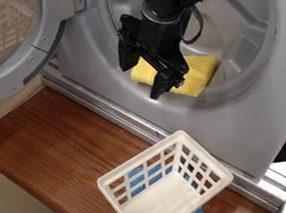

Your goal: Move the white basket to the left side of the table

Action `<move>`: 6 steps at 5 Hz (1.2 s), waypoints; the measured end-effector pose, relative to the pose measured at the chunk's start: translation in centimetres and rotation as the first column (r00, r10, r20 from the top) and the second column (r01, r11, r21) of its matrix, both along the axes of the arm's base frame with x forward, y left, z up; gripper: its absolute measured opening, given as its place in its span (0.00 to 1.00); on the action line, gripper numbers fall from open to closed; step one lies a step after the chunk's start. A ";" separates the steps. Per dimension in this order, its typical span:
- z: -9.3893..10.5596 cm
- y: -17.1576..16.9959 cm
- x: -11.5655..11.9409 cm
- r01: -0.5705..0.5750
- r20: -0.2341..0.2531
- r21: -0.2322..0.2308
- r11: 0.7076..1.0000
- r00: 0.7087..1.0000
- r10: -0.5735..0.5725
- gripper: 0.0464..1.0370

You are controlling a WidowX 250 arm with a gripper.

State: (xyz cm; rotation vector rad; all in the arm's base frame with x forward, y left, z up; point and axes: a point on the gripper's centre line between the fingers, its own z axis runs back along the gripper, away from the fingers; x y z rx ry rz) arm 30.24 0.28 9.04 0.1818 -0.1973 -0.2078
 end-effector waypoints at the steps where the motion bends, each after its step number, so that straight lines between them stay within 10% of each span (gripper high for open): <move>1: -1.1 -0.1 -0.3 -0.001 -0.033 -0.003 1.000 0.999 0.001 0.96; 6: -11.0 -2.7 -3.8 -0.066 -0.114 -0.179 0.982 0.992 0.046 0.92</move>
